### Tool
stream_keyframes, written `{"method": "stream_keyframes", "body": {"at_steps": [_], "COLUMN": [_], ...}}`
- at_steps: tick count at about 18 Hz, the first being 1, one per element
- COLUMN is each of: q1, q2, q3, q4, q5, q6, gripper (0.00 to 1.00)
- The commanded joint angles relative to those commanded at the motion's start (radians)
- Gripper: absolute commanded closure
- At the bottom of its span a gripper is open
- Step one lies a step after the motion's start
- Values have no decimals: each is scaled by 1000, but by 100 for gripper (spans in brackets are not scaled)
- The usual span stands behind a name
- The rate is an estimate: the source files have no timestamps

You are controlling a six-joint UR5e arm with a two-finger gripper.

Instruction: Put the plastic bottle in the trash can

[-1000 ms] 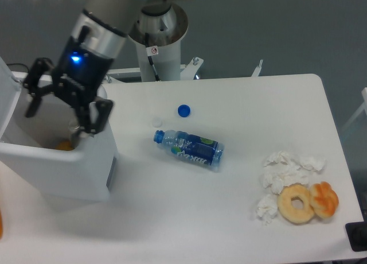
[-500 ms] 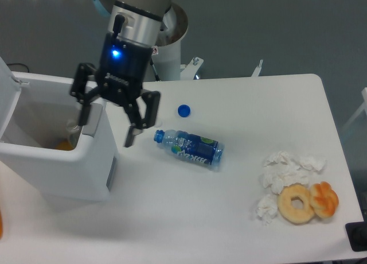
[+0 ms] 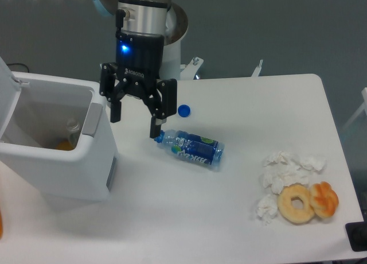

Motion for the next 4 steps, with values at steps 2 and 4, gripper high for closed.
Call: {"method": "stream_keyframes", "body": {"at_steps": [2,4], "q1": [-2,-2], "q2": [2,0], "q3": [-6,-9], "q4": [0,3], "q5": [19,19], "q6": [0,-2], "gripper": [0,0]}}
